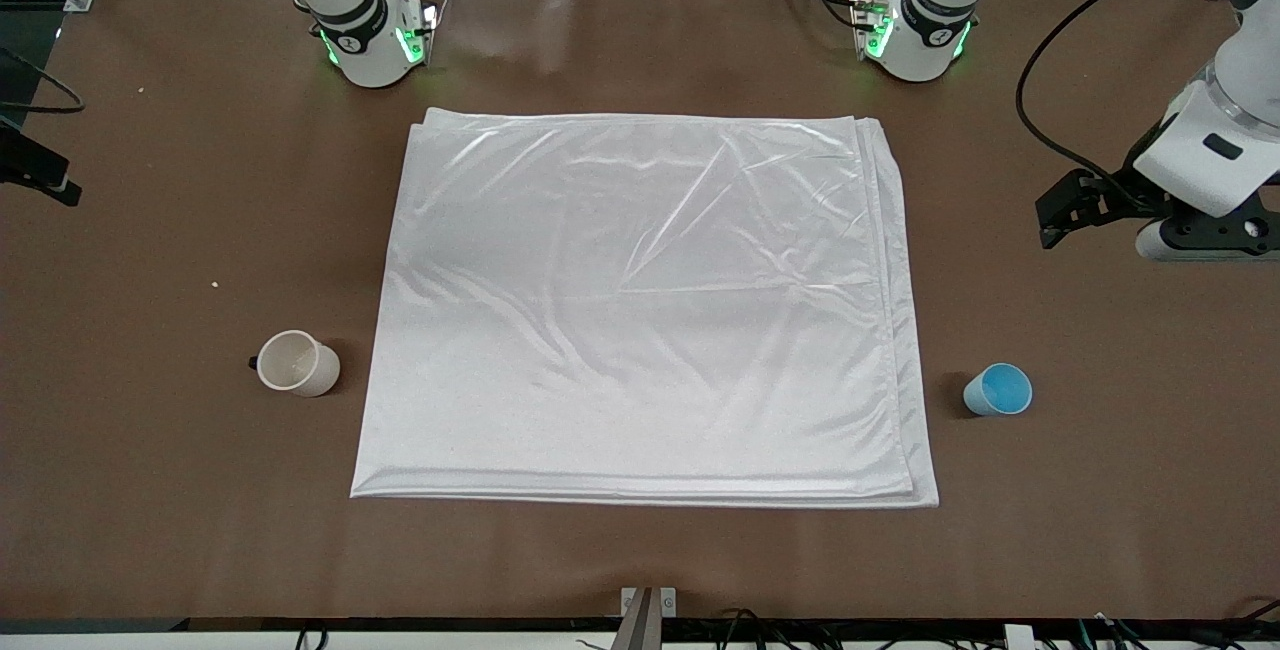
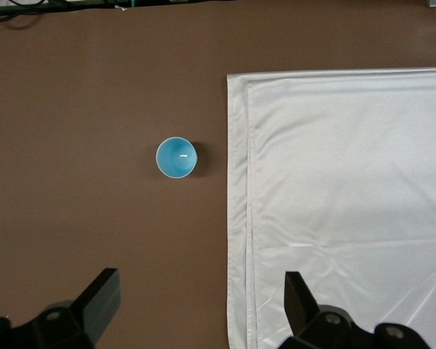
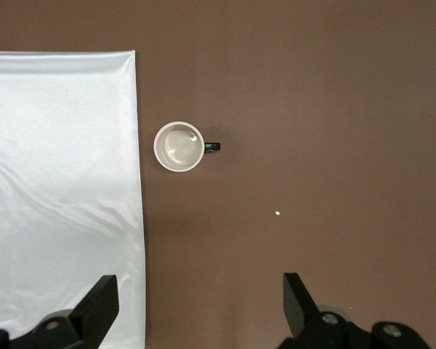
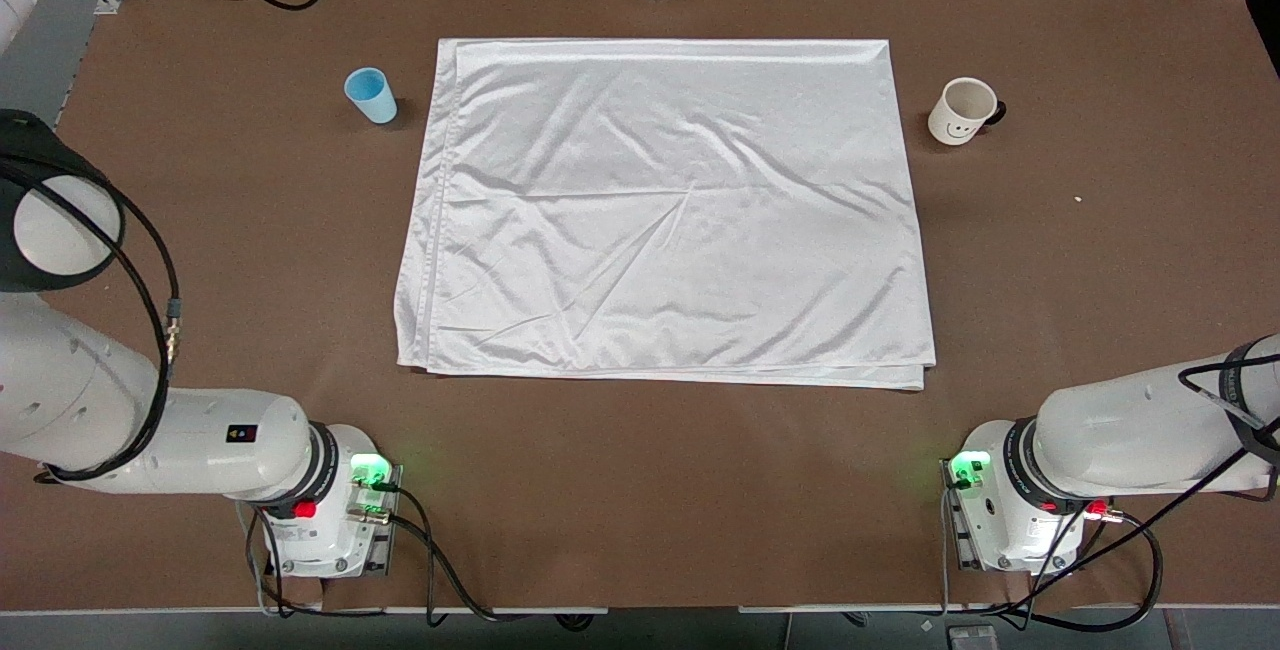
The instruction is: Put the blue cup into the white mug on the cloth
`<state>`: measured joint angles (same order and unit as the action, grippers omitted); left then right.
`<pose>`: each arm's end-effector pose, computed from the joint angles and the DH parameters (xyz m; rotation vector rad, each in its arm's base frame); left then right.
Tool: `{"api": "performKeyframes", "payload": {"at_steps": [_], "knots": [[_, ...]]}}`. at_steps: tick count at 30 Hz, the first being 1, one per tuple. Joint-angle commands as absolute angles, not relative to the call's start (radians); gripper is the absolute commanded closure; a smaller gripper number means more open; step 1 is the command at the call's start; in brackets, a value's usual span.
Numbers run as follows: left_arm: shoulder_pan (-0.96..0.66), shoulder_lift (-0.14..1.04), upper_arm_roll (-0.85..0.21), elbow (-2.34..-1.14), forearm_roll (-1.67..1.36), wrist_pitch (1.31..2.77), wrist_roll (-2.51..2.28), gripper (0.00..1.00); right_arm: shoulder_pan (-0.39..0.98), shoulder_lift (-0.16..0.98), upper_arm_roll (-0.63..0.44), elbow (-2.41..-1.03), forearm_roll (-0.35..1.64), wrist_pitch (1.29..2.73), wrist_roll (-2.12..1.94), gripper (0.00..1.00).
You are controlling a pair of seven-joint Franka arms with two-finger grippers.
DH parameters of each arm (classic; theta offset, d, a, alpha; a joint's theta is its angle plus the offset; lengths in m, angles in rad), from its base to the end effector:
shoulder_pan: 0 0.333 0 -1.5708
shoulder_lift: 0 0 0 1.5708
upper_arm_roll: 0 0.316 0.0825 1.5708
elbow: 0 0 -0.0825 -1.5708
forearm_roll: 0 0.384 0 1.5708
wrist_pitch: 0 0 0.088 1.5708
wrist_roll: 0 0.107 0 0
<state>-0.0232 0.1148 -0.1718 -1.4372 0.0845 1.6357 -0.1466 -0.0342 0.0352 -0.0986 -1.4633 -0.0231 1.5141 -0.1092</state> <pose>0.5883 -0.1009 0.6290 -3.0877 0.0746 -0.1470 0.5551 -0.0756 0.6504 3.1131 -0.0389 0.0194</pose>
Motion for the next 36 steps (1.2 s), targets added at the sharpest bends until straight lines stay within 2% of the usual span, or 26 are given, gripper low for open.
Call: {"api": "performKeyframes", "payload": {"at_steps": [1, 18, 22, 28, 36], "knots": [[-0.012, 0.110, -0.169, -1.433, 0.069, 1.624, -0.117, 0.00, -0.052, 0.014, -0.092, -1.474, -0.026, 1.517, -0.064, 0.00], [0.092, 0.159, -0.167, -1.465, 0.049, 1.654, -0.083, 0.00, -0.067, 0.020, -0.091, -1.483, -0.023, 1.525, -0.075, 0.00], [0.138, 0.179, -0.167, -1.552, 0.049, 1.758, -0.034, 0.00, -0.067, 0.020, -0.089, -1.515, -0.023, 1.558, -0.081, 0.00], [0.150, 0.189, -0.167, -1.729, 0.061, 2.006, -0.031, 0.00, -0.063, 0.023, -0.089, -1.569, -0.023, 1.629, -0.170, 0.00], [0.170, 0.319, -0.166, -1.755, 0.090, 2.163, -0.026, 0.00, -0.061, 0.028, -0.087, -1.644, -0.023, 1.726, -0.377, 0.00]]}}
